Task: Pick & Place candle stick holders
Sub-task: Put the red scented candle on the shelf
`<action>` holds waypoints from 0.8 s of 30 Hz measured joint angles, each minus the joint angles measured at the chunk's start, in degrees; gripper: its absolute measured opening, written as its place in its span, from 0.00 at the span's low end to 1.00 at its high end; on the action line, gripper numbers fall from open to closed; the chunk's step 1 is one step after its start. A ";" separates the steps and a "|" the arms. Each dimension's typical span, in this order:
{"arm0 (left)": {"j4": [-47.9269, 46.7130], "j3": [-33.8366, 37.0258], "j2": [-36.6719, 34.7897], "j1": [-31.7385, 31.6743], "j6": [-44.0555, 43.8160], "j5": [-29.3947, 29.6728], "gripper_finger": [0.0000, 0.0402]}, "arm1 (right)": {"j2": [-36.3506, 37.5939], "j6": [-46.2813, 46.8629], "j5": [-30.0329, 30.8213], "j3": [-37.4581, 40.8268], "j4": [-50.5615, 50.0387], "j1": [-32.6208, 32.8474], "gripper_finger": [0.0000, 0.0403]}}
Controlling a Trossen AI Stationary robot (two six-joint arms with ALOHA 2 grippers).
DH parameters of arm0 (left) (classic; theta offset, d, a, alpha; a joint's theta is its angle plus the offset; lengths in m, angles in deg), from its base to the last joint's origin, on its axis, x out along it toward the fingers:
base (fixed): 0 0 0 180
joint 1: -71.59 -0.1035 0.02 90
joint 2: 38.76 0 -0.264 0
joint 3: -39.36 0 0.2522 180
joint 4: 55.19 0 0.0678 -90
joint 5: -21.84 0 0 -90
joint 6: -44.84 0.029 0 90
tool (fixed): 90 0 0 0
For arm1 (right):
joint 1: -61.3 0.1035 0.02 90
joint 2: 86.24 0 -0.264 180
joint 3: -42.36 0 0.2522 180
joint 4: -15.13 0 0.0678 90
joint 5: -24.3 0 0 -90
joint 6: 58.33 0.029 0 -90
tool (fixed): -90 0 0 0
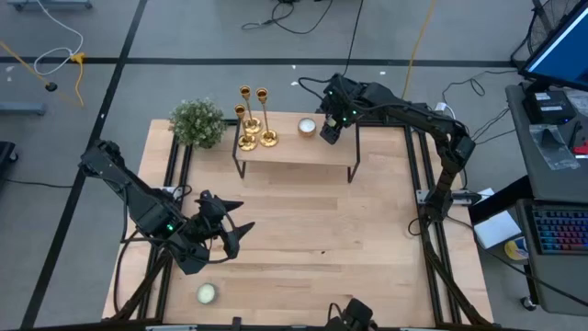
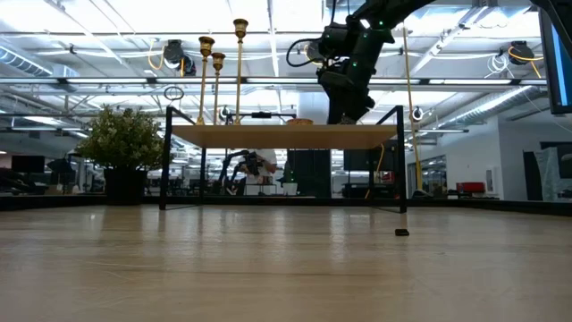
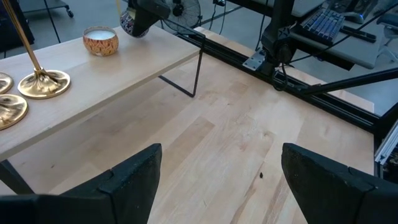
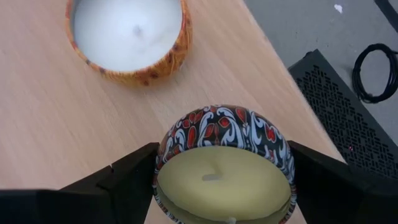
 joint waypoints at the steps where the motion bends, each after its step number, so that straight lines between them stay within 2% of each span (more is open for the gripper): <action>1: 0.00 0.00 0.00 0.00 0.00 0.00 0.81 | 0.00 -0.02 -0.02 0.27 -0.06 0.00 0.78; 24: 0.00 0.00 0.00 0.00 0.17 0.02 0.81 | 0.00 -1.67 -0.15 1.55 2.47 0.11 0.78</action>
